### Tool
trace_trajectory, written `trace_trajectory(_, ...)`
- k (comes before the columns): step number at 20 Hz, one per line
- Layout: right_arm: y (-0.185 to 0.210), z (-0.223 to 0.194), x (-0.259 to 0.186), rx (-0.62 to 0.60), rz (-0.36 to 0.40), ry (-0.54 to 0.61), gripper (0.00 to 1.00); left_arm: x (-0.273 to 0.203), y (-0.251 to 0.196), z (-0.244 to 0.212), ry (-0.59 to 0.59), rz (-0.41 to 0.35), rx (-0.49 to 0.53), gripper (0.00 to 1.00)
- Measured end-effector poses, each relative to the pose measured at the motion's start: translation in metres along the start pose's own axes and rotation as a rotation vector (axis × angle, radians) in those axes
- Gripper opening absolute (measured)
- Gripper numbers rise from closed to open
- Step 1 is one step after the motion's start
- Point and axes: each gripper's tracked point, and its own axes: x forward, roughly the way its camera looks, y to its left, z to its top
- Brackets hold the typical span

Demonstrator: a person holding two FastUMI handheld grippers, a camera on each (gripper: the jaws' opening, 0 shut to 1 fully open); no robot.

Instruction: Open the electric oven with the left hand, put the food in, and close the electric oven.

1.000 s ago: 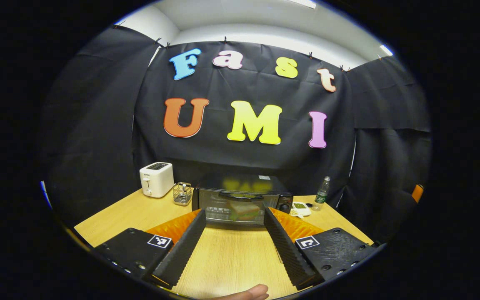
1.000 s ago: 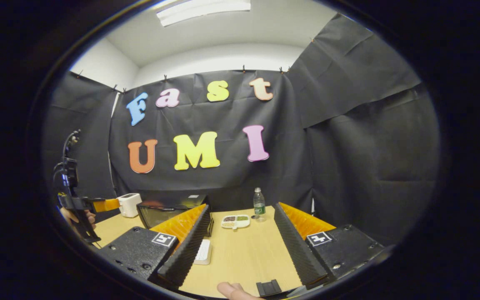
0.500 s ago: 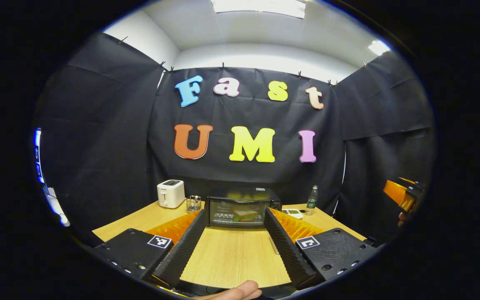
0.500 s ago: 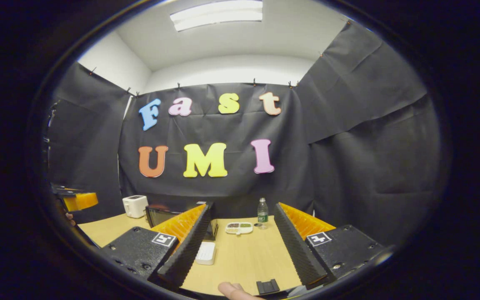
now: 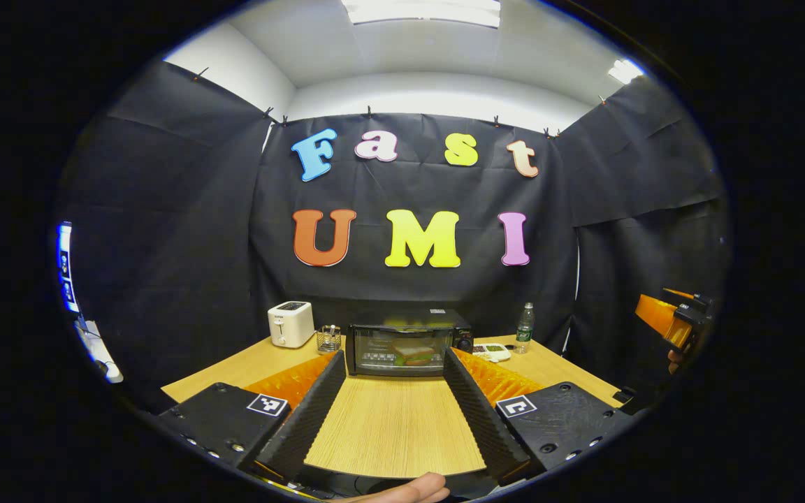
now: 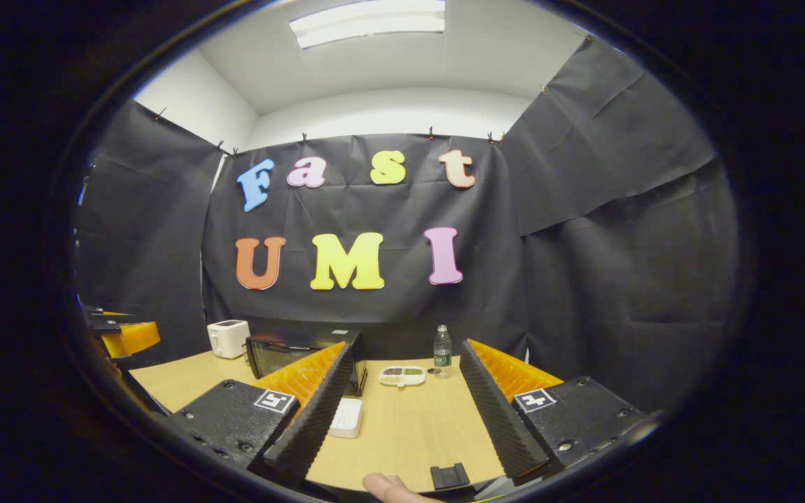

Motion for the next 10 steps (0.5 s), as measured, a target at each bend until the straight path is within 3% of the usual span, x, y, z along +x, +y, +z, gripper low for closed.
trace_trajectory(10,-0.0026,0.0021,-0.0084,0.002,0.004,-0.014,0.97,-0.0097,-0.0100,0.0055,-0.039,-0.017,0.011,0.93)
